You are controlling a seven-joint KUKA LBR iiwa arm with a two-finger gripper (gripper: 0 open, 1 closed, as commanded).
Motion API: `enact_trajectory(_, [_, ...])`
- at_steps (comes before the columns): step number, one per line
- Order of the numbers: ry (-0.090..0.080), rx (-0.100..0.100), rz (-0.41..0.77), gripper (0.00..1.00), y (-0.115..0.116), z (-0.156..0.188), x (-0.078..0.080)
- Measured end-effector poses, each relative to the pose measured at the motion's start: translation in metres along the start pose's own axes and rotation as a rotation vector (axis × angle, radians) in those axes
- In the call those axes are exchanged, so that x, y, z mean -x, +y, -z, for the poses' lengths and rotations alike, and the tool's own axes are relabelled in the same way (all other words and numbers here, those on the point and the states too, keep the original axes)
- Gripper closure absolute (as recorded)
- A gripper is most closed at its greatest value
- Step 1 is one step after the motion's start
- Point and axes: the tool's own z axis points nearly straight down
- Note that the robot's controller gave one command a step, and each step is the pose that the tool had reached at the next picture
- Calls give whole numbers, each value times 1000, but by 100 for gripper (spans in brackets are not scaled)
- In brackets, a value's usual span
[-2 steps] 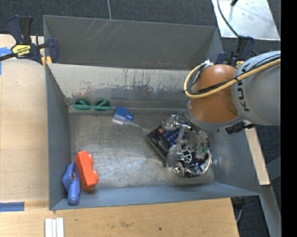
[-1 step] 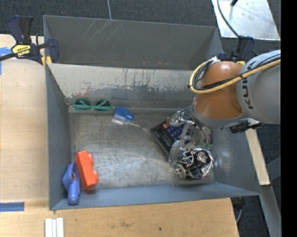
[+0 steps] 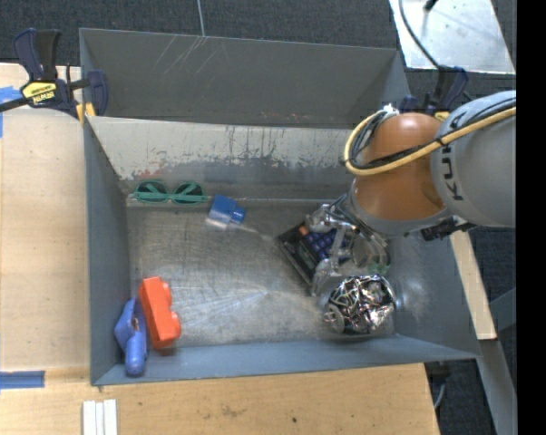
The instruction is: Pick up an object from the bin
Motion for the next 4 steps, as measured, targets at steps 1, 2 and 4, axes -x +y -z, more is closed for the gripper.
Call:
enact_trajectory(1, [6,3,-19,0,1,0,2])
enact_trajectory(2, [5,5,0,100,0,5,4])
enact_trajectory(4, [6,5,0,100,0,8,5])
